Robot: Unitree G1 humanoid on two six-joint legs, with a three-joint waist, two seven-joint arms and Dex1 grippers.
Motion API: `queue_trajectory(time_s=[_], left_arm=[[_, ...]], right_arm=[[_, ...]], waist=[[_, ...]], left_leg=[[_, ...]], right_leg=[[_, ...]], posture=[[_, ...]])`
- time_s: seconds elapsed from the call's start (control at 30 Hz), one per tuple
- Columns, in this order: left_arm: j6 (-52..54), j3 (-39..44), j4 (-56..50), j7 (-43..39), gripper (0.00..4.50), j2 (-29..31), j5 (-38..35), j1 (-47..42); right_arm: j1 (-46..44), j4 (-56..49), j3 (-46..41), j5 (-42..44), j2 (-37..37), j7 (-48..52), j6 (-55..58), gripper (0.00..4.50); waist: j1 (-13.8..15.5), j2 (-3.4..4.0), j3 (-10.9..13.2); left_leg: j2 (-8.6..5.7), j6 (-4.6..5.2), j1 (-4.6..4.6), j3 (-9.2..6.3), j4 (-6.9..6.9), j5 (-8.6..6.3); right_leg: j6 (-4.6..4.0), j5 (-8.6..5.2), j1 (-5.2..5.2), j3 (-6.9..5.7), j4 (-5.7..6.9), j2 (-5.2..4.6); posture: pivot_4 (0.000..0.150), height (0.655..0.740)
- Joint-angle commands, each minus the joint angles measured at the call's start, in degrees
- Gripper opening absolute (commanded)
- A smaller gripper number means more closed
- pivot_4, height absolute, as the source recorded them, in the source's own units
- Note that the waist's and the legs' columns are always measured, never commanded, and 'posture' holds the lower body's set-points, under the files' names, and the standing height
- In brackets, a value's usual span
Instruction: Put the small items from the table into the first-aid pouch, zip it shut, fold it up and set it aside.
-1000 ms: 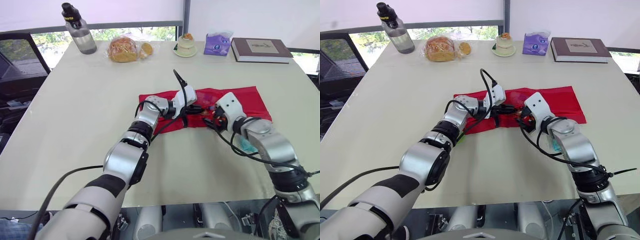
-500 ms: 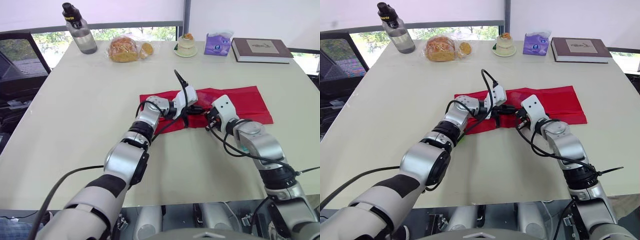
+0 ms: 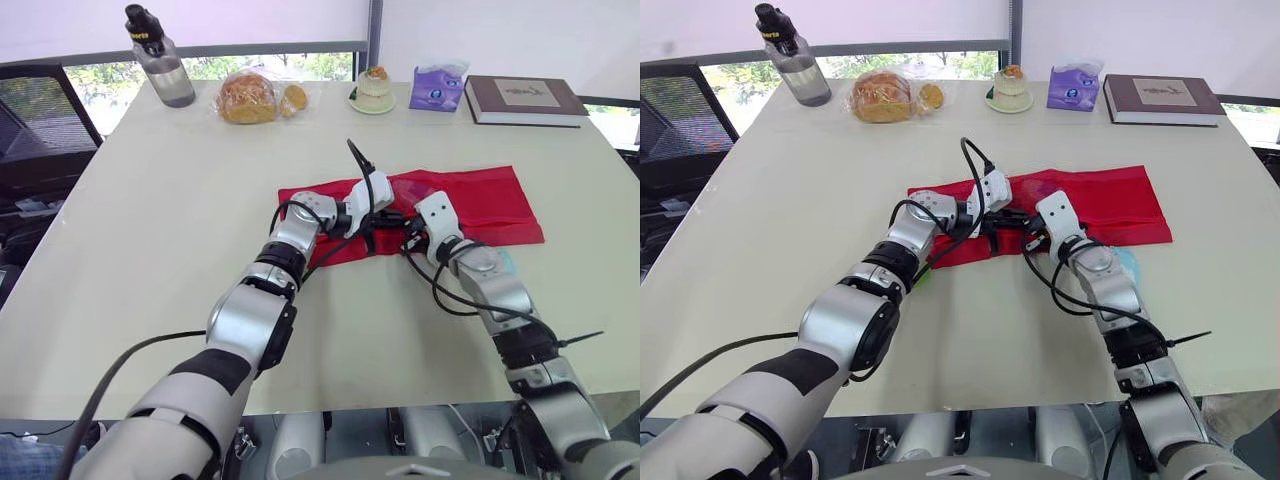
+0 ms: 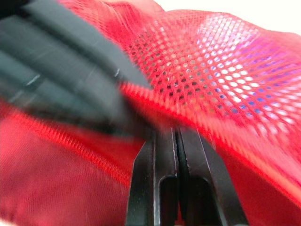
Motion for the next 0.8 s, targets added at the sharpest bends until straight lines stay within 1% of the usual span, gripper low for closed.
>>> queue_trajectory(time_s=[0.03,0.17,0.27,0.37,0.47,0.5,0.53,0.6,0.63,0.67,0.73,0.8], left_arm=[[-0.6,0.8,-0.3,0.9,0.0,2.1,-0.2,0.0],[-0.1,1.4,-0.6,1.7,0.0,4.6,-0.7,1.0],[0.5,1.8,-3.6,0.8,0.0,6.2,-1.7,3.5],[1.4,1.8,-7.9,-0.1,0.0,8.3,-2.3,6.7],[3.8,2.1,-12.7,-0.2,0.0,10.2,-3.3,9.5],[5.0,2.3,-14.8,0.0,0.0,10.9,-3.7,10.6],[6.3,2.4,-17.2,0.1,0.0,11.6,-4.2,11.8],[8.9,2.6,-22.1,0.0,0.0,12.7,-5.0,14.3],[10.0,2.6,-24.6,-0.1,0.0,13.3,-5.3,15.6],[11.2,2.6,-27.2,-0.2,0.0,14.1,-5.6,16.9],[13.8,2.7,-32.4,-0.1,0.0,16.1,-5.7,19.7],[16.3,2.8,-37.7,-0.1,0.0,18.4,-5.8,22.5]], right_arm=[[3.1,-10.6,-2.2,2.8,-3.0,4.0,1.0,0.05],[10.1,-22.7,-8.3,11.2,-3.4,6.7,0.3,0.05],[16.7,-30.5,-12.2,15.7,-6.2,9.6,1.2,0.05],[22.3,-36.0,-16.2,19.7,-9.4,12.0,2.1,0.05],[27.1,-39.8,-21.7,25.9,-11.9,13.3,4.5,0.05],[29.2,-41.0,-24.0,27.7,-12.8,13.8,5.1,0.56],[31.3,-42.2,-26.1,29.2,-13.8,14.4,5.5,0.89],[35.5,-44.2,-29.9,31.5,-15.7,15.9,5.6,1.84],[37.4,-45.1,-31.7,32.8,-16.4,16.4,5.9,2.75],[39.4,-46.1,-34.2,34.9,-16.9,16.9,6.2,2.75],[43.0,-47.7,-39.4,38.3,-18.2,17.7,6.9,3.55],[46.3,-49.4,-43.6,41.1,-19.3,18.5,6.6,4.47]], waist=[[-0.2,0.0,0.0],[-0.5,0.0,0.0],[-0.7,-0.01,0.0],[-0.9,-0.01,0.0],[-1.3,-0.01,0.0],[-1.3,-0.01,0.0],[-1.3,-0.01,0.0],[-1.3,0.01,0.0],[-1.3,0.01,0.0],[-1.4,0.0,0.0],[-1.2,0.1,-0.1],[-1.4,0.09,-0.1]], left_leg=[[0.0,0.0,0.02,0.0,0.0,0.0],[0.04,0.0,0.06,-0.05,-0.01,0.0],[0.05,0.0,0.05,-0.07,-0.01,0.0],[0.03,0.0,0.08,-0.01,0.01,0.0],[0.05,0.0,0.12,-0.02,0.01,0.0],[0.06,0.0,0.14,-0.02,0.01,0.0],[0.06,0.0,0.16,-0.03,0.01,0.0],[0.08,0.0,0.18,-0.05,0.01,0.0],[0.09,0.0,0.19,-0.03,0.01,0.0],[0.09,0.0,0.19,-0.03,0.01,0.0],[0.09,-0.01,0.18,0.02,0.03,0.01],[0.12,-0.01,0.2,0.02,0.01,0.0]], right_leg=[[0.0,0.0,0.0,0.01,0.01,0.0],[0.0,0.0,0.01,-0.01,0.06,0.06],[0.01,0.0,0.02,-0.03,0.06,0.06],[0.01,0.0,0.07,0.01,0.03,0.02],[0.01,0.0,0.06,0.02,0.06,0.03],[0.01,0.0,0.07,0.03,0.07,0.04],[0.01,0.0,0.07,0.03,0.09,0.05],[0.01,0.0,0.09,0.03,0.1,0.06],[0.01,0.0,0.1,0.04,0.09,0.06],[0.0,0.0,0.1,0.04,0.09,0.06],[0.01,0.0,0.09,0.1,0.08,0.05],[0.0,0.0,0.13,0.1,0.04,0.06]], posture=[[0.15,0.7387],[0.15,0.7387],[0.15,0.7387],[0.15,0.7387],[0.15,0.7387],[0.15,0.7387],[0.15,0.7387],[0.15,0.7387],[0.15,0.7387],[0.15,0.7387],[0.15,0.7387],[0.15,0.7387]])
